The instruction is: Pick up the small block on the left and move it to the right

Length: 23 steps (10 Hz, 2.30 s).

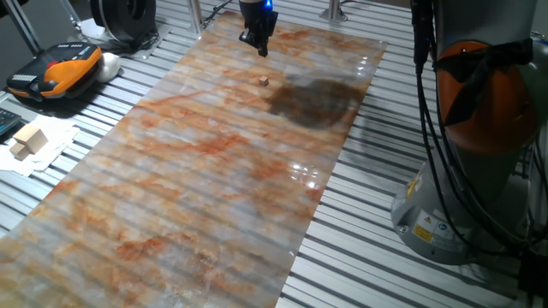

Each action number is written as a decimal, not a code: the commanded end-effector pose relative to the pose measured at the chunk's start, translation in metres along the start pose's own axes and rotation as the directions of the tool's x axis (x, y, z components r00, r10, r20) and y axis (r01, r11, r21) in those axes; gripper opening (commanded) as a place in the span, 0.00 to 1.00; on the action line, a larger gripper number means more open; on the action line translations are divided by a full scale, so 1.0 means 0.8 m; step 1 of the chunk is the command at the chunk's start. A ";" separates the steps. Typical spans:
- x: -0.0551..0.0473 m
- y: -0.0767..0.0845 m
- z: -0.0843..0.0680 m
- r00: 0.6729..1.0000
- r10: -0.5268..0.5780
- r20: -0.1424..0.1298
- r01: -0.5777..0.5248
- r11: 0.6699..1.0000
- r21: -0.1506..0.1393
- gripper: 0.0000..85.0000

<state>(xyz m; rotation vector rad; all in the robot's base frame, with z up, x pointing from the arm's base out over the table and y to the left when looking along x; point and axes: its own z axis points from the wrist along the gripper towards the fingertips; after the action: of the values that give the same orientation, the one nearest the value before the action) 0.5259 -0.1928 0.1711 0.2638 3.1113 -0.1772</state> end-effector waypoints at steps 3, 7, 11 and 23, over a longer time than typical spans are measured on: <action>0.000 0.000 0.000 1.000 0.026 0.008 -0.025 0.998 -0.052 0.00; -0.005 -0.004 0.003 0.999 0.032 0.010 -0.031 0.996 -0.085 0.00; -0.012 -0.015 0.008 1.000 0.009 0.021 -0.007 0.997 -0.072 0.00; -0.050 -0.066 0.066 0.998 -0.053 0.031 0.056 0.994 -0.092 0.00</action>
<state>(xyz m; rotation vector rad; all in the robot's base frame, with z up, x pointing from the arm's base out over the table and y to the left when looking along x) 0.5577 -0.2579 0.1249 0.1717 3.0889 -0.0372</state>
